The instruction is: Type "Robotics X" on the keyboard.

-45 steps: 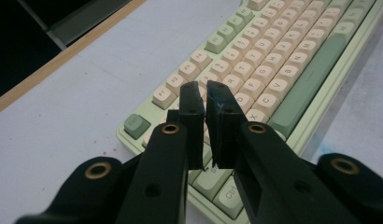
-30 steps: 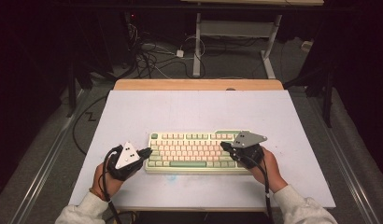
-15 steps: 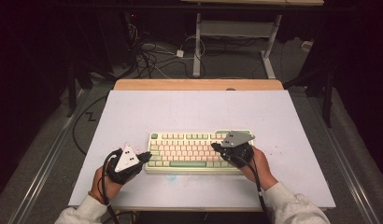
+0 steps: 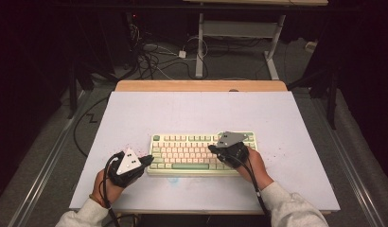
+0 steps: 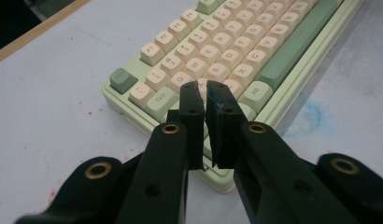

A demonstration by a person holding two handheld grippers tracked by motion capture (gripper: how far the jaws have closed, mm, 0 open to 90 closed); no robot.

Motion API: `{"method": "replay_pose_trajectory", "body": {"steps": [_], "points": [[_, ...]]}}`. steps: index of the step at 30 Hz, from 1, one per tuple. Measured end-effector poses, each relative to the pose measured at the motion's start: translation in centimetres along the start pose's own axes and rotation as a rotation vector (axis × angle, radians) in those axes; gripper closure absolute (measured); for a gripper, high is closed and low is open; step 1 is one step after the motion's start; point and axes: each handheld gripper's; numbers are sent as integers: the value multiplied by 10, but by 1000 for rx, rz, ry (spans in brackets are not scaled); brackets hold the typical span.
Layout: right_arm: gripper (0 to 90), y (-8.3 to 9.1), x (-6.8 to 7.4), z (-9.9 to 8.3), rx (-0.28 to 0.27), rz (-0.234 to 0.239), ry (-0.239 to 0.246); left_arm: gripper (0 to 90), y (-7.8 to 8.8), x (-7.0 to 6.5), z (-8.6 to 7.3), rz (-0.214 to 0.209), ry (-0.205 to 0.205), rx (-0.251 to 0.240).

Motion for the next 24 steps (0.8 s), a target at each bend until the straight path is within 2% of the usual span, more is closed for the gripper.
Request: {"method": "replay_pose_trajectory", "body": {"steps": [24], "points": [[900,-22,0,5,72,-3,2,835,-1,0,-1,-11,-9,7]]}}
Point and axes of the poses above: each handheld gripper's, and its own axes: y roughly backward along the jaws, z roughly out of its top, x roughly to its left, and after that the axes turned 9 degrees about y, right-handed
